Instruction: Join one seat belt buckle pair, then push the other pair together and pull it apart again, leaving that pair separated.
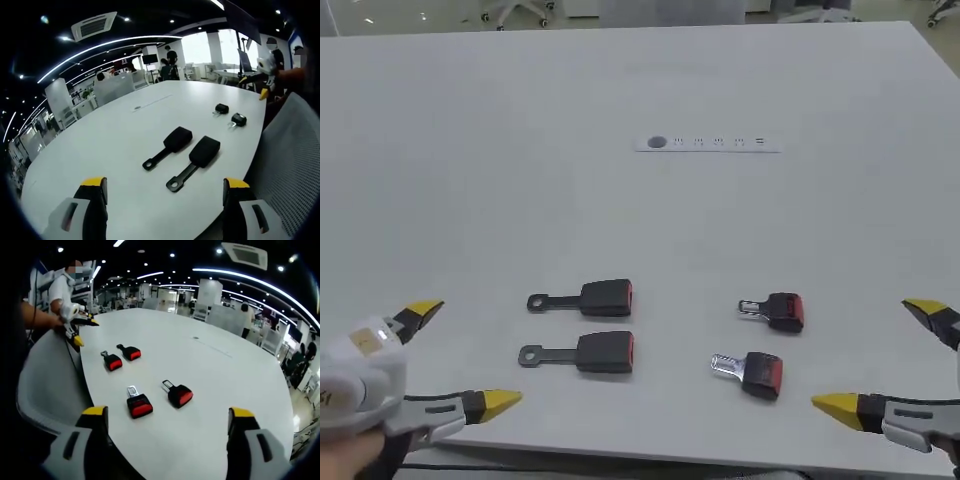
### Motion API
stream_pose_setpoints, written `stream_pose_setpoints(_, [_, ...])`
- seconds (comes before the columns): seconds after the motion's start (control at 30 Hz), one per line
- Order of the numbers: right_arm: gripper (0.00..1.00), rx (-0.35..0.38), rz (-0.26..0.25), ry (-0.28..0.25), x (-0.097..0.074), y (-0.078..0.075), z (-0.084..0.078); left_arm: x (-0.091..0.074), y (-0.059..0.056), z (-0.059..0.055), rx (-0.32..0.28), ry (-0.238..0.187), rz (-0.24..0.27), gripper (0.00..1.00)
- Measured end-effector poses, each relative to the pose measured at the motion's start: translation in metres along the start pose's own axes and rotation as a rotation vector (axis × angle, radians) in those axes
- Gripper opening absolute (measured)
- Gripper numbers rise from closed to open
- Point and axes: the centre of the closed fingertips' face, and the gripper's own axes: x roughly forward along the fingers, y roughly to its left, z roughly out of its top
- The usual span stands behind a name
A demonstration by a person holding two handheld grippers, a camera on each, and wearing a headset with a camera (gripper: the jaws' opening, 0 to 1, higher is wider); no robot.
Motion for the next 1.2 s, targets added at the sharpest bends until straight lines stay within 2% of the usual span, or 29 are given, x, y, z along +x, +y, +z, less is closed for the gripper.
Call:
stream_pose_setpoints(0.3, [1.00,0.014,-0.008,0.012,0.0006,0.0013,-0.0023,0.0003,-0.0008,-0.0003,0.004,0.002,-0.002,0.98])
stream_pose_setpoints(0.4, [1.00,-0.010,-0.007,0.027,0.0008,0.0020,-0.0042,0.0006,-0.0018,-0.0009,0.007,0.005,-0.007,0.98])
stream_pose_setpoints(0.97, [0.99,-0.020,-0.014,0.020,0.0001,-0.0034,-0.0031,0.0001,-0.0022,-0.0009,0.009,0.005,-0.007,0.98])
stream_pose_setpoints(1.2, [0.97,-0.035,-0.004,0.022,-0.0005,-0.0011,-0.0008,0.0002,-0.0021,-0.0011,0.009,0.007,-0.006,0.98])
